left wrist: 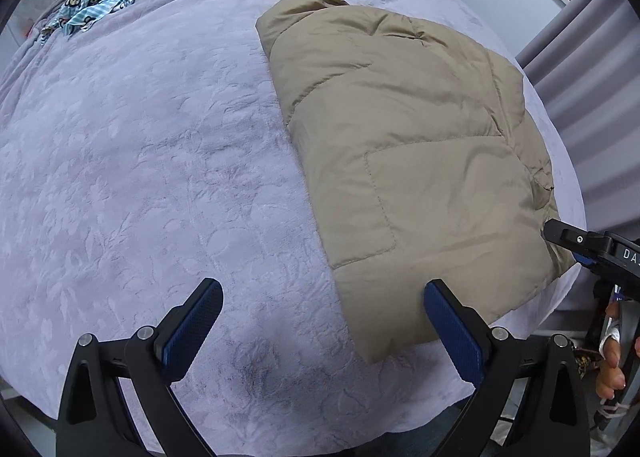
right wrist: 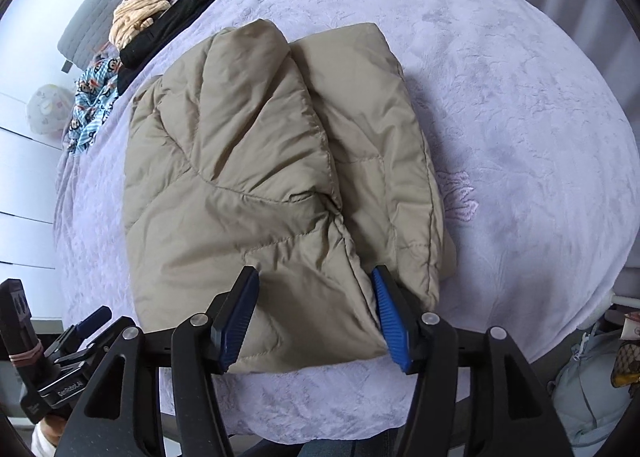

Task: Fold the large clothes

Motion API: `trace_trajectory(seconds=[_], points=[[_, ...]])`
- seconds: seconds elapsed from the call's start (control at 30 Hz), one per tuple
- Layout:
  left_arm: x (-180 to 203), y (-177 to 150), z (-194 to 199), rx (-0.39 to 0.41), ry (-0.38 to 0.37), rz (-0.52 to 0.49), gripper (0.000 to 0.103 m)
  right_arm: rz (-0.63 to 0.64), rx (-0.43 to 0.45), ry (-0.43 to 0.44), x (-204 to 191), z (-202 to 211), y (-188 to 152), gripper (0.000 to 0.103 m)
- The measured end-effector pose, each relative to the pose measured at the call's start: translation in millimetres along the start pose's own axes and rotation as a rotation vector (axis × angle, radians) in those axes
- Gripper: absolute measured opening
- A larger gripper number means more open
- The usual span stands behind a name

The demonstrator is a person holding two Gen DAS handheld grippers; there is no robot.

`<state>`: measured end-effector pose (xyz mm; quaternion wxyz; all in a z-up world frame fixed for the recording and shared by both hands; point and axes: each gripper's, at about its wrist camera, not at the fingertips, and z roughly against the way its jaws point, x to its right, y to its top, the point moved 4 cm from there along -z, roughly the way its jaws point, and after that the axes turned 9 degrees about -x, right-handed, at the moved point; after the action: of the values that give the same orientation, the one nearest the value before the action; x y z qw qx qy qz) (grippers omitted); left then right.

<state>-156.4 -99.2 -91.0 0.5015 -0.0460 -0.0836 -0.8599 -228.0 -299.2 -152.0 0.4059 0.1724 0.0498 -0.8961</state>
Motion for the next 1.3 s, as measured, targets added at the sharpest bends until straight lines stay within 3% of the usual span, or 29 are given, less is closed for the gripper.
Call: trace_trajectory(seconds=[0.33, 0.43, 0.63, 0.87, 0.93, 1.07, 1.23, 1.3], points=[[-14, 22, 15, 0.033, -0.012, 0.103, 0.101, 0.007, 0.038, 0.003, -1, 28, 17, 0.069], [-15, 37, 14, 0.044, -0.006, 0.152, 0.102, 0.033, 0.03, 0.019, 5, 31, 35, 0.081], [-10, 64, 5, 0.049, -0.055, 0.244, 0.102, 0.069, -0.027, 0.026, 23, 25, 71, 0.081], [-1, 82, -17, -0.001, -0.069, 0.255, 0.102, 0.079, -0.11, 0.059, 45, 1, 99, 0.081], [0, 86, -23, -0.012, -0.089, 0.248, 0.102, 0.086, -0.132, 0.104, 48, -5, 104, 0.082], [-6, 95, -32, -0.027, -0.166, 0.247, 0.102, 0.078, -0.186, 0.203, 56, -23, 112, 0.082], [-21, 103, -54, -0.084, -0.36, 0.275, 0.102, 0.041, -0.199, 0.29, 67, -37, 119, 0.083], [-28, 106, -65, -0.103, -0.447, 0.296, 0.102, 0.024, -0.205, 0.32, 72, -46, 123, 0.09]])
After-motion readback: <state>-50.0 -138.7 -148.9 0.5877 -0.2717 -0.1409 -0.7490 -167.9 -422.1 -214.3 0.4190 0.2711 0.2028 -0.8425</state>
